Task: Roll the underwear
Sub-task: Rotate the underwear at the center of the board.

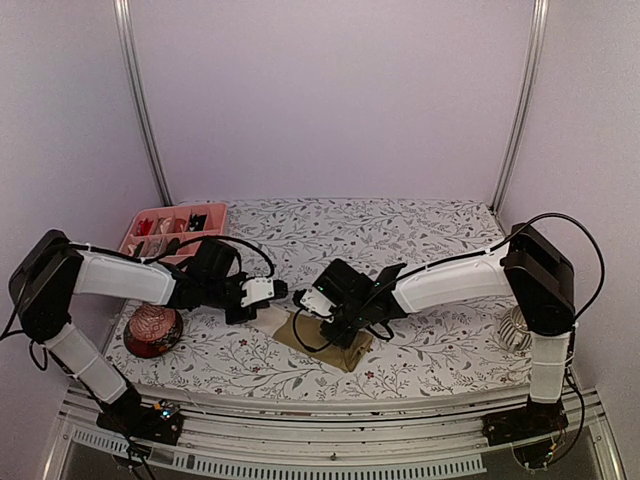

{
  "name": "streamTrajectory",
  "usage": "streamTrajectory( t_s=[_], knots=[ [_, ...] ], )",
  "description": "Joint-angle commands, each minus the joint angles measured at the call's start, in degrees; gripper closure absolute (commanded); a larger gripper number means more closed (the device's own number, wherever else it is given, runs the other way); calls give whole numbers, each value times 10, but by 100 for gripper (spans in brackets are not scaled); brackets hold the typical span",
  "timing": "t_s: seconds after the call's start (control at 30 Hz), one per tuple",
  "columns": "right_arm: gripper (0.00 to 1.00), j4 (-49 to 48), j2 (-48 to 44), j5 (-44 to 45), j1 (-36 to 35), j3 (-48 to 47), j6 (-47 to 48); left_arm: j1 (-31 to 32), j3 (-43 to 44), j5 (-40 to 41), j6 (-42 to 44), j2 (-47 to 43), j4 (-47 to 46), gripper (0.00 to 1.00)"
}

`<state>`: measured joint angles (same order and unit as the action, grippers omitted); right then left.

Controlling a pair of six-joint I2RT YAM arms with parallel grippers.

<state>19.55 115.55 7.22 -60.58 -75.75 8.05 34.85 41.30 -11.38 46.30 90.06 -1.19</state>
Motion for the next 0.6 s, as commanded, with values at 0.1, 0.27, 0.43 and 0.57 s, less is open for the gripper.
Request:
streamTrajectory(
  t_s=[0.1, 0.27, 0.43, 0.57],
  knots=[
    [84, -2, 12, 6, 5, -14, -9, 11, 25, 55, -25, 67, -14, 100],
    [84, 2, 15, 7, 6, -14, -10, 13, 42, 98, -42, 109, -34, 99],
    [83, 21, 21, 6, 7, -19, -12, 16, 52, 126, -46, 137, -39, 98],
    [69, 31, -1, -12, 7, -11, -17, 22, 68, 165, -43, 164, -51, 95]
  ],
)
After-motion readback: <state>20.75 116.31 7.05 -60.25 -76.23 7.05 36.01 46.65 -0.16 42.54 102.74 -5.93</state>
